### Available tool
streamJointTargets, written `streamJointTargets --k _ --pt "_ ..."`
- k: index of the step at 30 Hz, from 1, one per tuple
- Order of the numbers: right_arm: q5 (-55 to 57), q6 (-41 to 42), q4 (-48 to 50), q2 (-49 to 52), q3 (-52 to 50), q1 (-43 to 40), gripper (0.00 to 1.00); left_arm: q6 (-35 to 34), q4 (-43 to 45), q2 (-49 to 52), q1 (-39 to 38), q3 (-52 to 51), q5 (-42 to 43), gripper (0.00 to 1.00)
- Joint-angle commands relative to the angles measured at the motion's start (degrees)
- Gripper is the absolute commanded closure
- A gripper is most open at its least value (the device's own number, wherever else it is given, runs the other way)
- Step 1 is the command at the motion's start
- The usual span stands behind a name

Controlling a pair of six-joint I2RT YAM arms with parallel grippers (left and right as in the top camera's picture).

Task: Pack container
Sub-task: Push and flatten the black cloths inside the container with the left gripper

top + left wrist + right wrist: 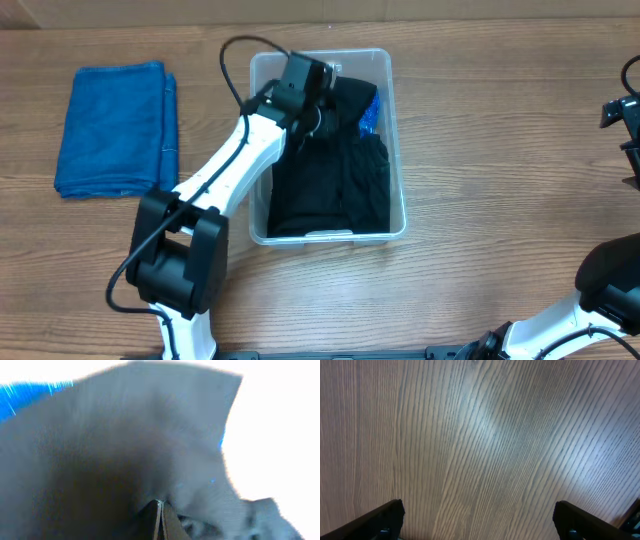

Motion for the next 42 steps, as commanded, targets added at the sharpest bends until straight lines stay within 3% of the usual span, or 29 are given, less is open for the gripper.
streamJointTargets --k 1,7,16,22,26,31,42 --pt "-0.09 0.26 0.11 -1.05 0.04 -0.09 0.00 1.31 -1.79 -6.80 -0.52 8.15 0.04 0.96" --pt "-0.09 0.26 0.11 -1.05 0.02 -0.09 0.00 1.27 -5.14 -4.02 -0.70 8.66 -1.29 0.96" --pt "-0.09 0.26 0.11 -1.05 0.02 -0.09 0.00 -0.87 -6.43 9.51 -2.95 8.66 0.68 0.96" --pt "-0.09 0.26 0.11 -1.05 0.04 -0.09 0.00 -0.83 -6.34 9.31 -4.87 11.15 1.64 0.96" --pt "-0.09 0.26 0.11 -1.05 0.02 -0.09 0.00 -0.85 -11.58 6.03 -4.96 17.59 1.18 0.96" --pt "-0.09 0.26 0.11 -1.05 0.02 -0.09 0.00 -0.92 -20.52 2.14 -4.92 18.99 -6.40 0.96" --pt "-0.09 0.26 0.11 -1.05 0.02 -0.09 0.00 -4.55 -26.71 13.75 -4.96 18.86 -7.91 0.96"
